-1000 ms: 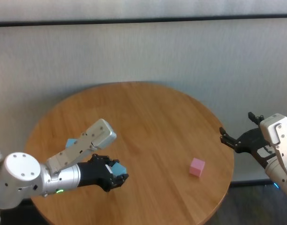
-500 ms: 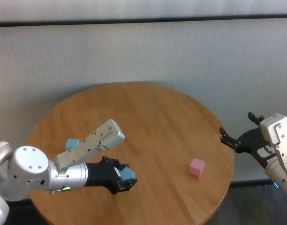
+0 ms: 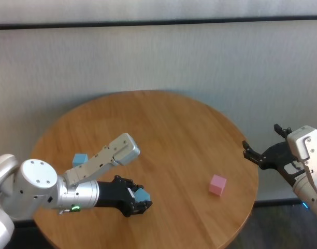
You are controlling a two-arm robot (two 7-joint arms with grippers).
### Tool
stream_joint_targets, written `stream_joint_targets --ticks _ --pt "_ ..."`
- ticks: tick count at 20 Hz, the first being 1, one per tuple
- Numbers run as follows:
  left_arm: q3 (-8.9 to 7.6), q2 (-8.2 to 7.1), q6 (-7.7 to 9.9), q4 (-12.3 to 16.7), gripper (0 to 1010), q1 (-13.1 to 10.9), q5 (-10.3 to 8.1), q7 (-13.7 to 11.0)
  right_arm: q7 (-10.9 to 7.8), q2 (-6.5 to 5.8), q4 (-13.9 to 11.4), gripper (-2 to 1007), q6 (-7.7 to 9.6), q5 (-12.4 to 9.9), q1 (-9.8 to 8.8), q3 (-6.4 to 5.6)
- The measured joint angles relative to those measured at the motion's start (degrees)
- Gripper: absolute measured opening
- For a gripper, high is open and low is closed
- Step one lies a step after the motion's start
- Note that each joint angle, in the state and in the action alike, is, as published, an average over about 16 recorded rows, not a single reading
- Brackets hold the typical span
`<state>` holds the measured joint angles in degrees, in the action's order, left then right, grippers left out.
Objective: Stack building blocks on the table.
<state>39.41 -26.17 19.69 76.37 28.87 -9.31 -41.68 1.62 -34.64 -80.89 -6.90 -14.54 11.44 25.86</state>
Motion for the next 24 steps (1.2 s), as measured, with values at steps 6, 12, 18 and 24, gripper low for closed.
stream_joint_targets --ticks 6,12,18,24 --pt "0.82 0.44 -0.13 -1.0 514 0.8 -0.15 0.1 0.00 0.00 0.0 1004 0.00 0.0 0.00 0.00" --pt "1.07 0.72 -0.11 -1.4 514 1.0 -0.32 0.2 0.00 0.00 0.0 1004 0.00 0.0 0.00 0.00" --pt "1.00 0.68 -0.07 -1.3 533 1.0 -0.30 0.1 0.00 0.00 0.0 1004 0.00 0.0 0.00 0.00" --pt "0.90 0.63 -0.06 -1.1 619 0.8 -0.26 0.1 0.00 0.00 0.0 1005 0.00 0.0 0.00 0.00"
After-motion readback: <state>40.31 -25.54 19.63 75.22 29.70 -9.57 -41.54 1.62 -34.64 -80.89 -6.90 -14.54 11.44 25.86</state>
